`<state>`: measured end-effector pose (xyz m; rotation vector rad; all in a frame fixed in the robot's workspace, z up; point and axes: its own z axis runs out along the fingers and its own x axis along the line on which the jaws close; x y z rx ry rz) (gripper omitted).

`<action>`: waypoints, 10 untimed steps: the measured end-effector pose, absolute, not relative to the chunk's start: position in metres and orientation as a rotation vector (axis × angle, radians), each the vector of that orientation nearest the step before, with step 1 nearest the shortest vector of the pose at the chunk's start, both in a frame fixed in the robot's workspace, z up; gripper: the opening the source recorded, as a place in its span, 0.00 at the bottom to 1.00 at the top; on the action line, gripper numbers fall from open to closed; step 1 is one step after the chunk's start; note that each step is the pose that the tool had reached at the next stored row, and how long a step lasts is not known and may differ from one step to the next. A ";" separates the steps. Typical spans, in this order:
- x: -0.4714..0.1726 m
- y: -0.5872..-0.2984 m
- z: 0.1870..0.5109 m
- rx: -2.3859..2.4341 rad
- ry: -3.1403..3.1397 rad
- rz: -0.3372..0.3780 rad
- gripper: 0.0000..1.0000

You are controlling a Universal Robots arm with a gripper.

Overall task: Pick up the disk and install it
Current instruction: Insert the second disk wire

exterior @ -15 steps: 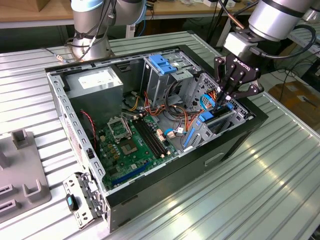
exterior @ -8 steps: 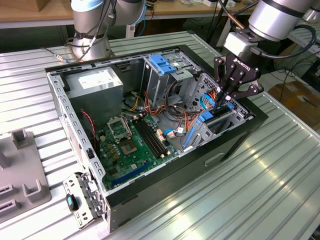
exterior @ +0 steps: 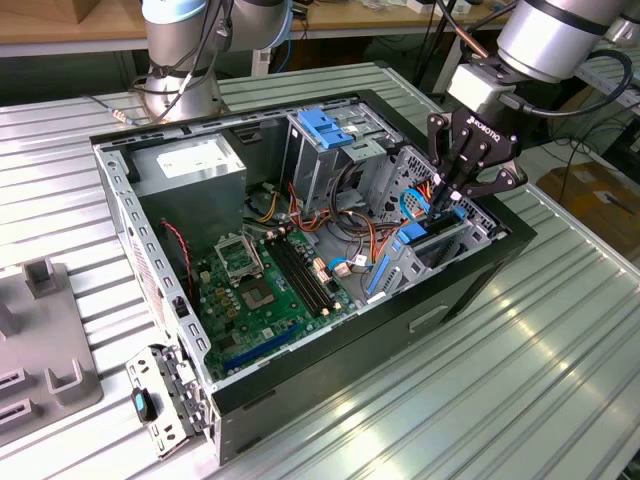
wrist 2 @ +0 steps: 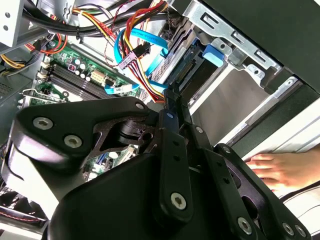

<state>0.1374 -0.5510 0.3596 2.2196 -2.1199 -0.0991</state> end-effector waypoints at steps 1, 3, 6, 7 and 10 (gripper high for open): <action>0.137 -0.551 0.360 2.219 -2.120 -0.100 0.16; 0.137 -0.551 0.360 2.219 -2.119 -0.101 0.16; 0.137 -0.551 0.360 2.218 -2.118 -0.102 0.16; 0.137 -0.551 0.360 2.218 -2.118 -0.103 0.16; 0.137 -0.551 0.360 2.217 -2.118 -0.104 0.16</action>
